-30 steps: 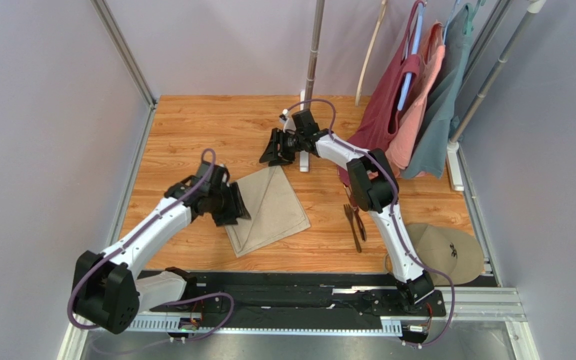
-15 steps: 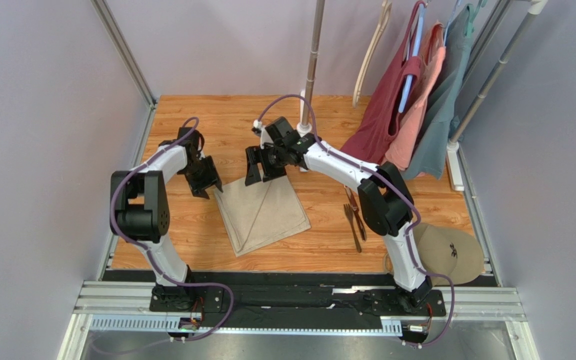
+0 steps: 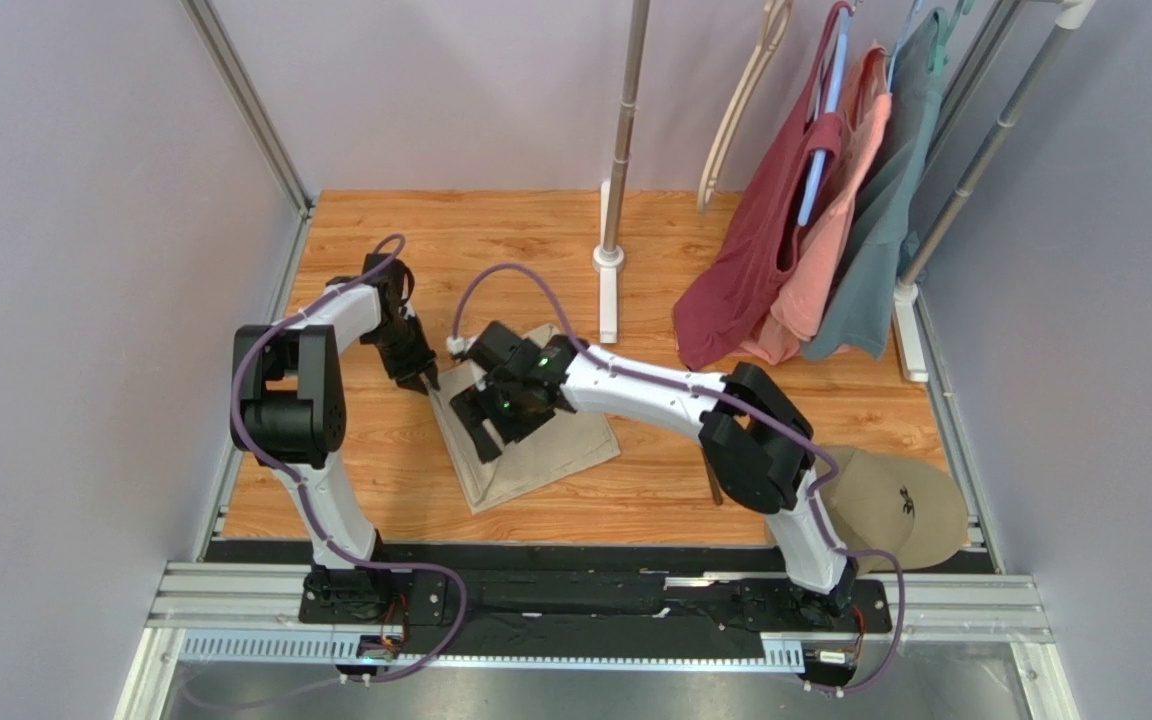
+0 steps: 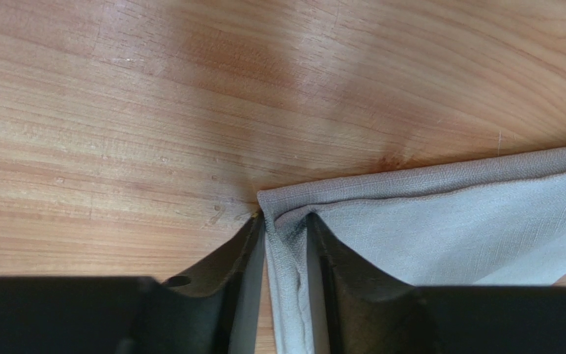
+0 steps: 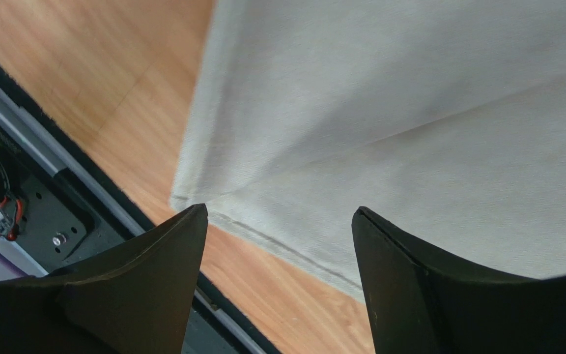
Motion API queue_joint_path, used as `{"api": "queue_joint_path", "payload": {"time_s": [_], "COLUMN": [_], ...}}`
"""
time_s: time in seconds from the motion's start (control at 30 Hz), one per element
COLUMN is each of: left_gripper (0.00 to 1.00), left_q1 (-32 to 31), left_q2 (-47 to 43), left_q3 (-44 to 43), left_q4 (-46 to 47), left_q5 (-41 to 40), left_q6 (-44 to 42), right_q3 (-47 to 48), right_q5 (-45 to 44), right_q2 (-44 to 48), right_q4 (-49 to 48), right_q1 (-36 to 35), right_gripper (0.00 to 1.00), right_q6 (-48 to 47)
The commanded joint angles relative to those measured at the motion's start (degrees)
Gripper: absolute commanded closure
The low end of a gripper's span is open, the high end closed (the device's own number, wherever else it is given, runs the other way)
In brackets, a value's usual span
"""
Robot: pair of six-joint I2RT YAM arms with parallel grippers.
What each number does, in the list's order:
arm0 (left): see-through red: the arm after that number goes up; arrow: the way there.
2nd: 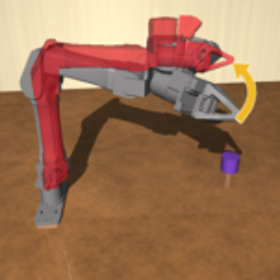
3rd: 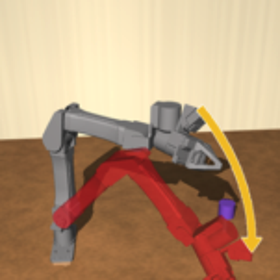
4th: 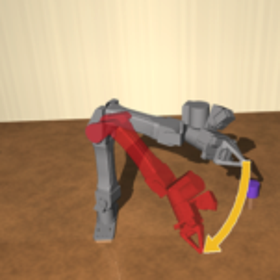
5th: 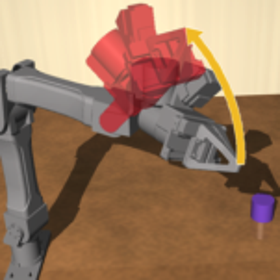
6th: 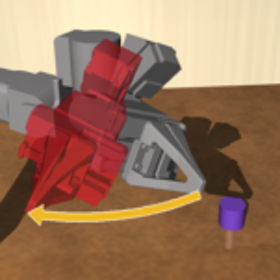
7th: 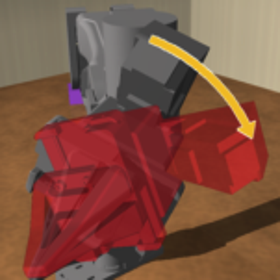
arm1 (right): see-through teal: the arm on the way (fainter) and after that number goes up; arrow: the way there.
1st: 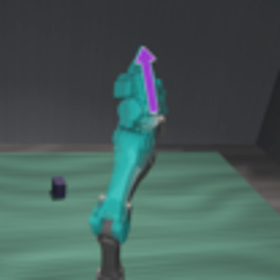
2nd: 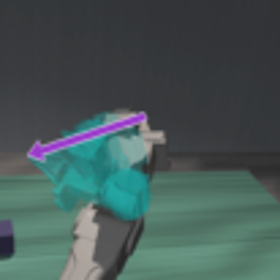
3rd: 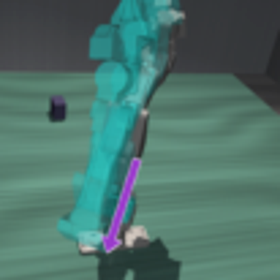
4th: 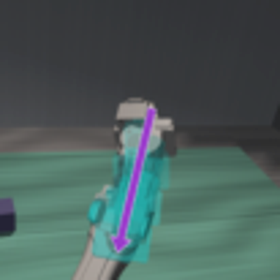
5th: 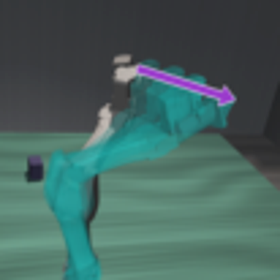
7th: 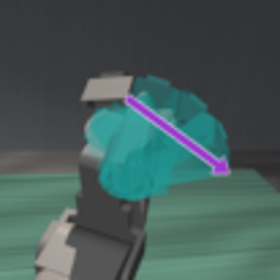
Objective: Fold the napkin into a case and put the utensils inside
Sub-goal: Smooth out the upper triangle-folded napkin at the center of the board, then pick up the upper triangle-folded napkin from the center of the board.
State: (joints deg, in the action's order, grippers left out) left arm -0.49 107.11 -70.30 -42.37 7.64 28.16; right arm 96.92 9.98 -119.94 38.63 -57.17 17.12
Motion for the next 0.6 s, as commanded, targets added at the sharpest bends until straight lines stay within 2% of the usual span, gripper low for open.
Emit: {"api": "queue_joint_path", "payload": {"time_s": [0.0,0.13,0.23,0.43,0.57], "left_gripper": [0.71,0.76,0.80,0.85,0.86], "left_q1": [0.14,0.14,0.14,0.14,0.14], "left_q2": [0.73,0.91,0.91,0.64,0.47], "left_q3": [-0.97,-1.24,-1.24,-0.89,-0.71], "left_q4": [-0.26,-0.26,-0.26,0.01,0.01], "left_q5": [-1.22,-1.22,-1.22,-0.96,-0.87], "left_q6": [-0.39,-0.57,-0.57,-0.39,-0.30], "right_q3": [5.37,6.78,9.24,12.67,12.50], "right_q5": [-9.18,-16.46,-17.01,-19.56,-20.08], "right_q2": [-1.25,-1.52,-3.63,-8.29,-9.43], "right_q4": [3.46,3.56,5.47,7.25,7.51], "right_q1": [-6.46,-11.20,-13.05,-15.34,-15.78], "right_gripper": [0.24,0.24,0.24,0.31,0.40], "right_q6": [-1.74,-2.62,-2.80,-3.07,-3.33]}}
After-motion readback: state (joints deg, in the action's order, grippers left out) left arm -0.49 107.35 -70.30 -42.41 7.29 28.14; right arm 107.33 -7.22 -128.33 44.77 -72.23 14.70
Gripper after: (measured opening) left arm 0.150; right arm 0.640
